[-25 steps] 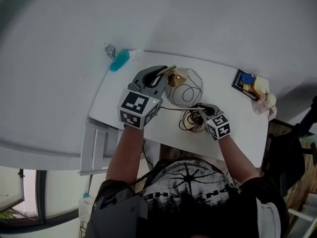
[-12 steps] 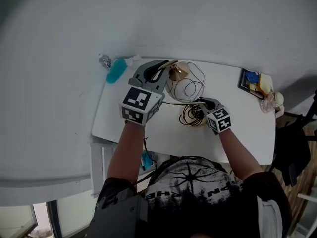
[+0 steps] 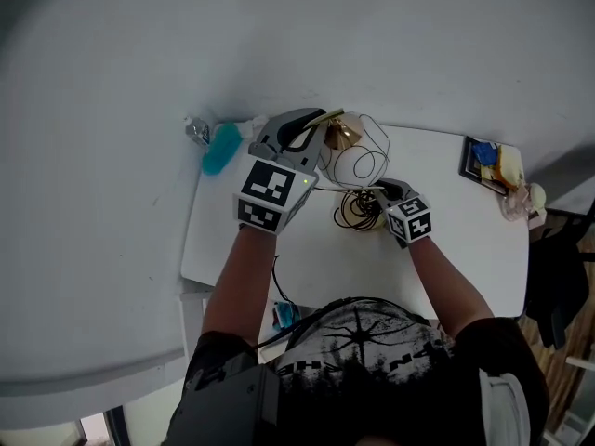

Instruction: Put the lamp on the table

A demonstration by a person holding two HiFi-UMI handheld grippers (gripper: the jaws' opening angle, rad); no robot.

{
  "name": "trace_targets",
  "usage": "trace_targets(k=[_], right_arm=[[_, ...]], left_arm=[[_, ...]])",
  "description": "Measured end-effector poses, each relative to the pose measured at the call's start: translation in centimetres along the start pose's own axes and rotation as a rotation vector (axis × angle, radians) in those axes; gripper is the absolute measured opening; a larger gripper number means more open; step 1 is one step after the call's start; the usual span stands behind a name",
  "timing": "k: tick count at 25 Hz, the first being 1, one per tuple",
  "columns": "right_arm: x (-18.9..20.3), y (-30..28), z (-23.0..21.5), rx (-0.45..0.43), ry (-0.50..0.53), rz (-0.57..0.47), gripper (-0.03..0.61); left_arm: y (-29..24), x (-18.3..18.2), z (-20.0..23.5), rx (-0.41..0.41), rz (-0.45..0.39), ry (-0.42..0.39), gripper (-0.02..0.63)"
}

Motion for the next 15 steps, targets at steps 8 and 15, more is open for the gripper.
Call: trace_targets(k=[8,15], right_arm=[[-2.0,-4.5,-1.5,-0.009,-0.024,0.008,0.020],[-2.8,-7.4,-2.2,-0.027,-0.060,0.006,0.020]], left_arm=[[-2.7,-0.6,1.9,-0.009,0.022,-0.088,0.018],[-4.4,-1.0,1.9,-0.028,0.056,-0.167,0.018]])
Point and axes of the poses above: the fingertips, and each gripper's own axes: y backward along the fingers, z to its left, x out of its underside, the point moved 10 cm from there along y, backward along the fingers, and after that the axes turned 11 degrees about z, right-handed, at the moved point
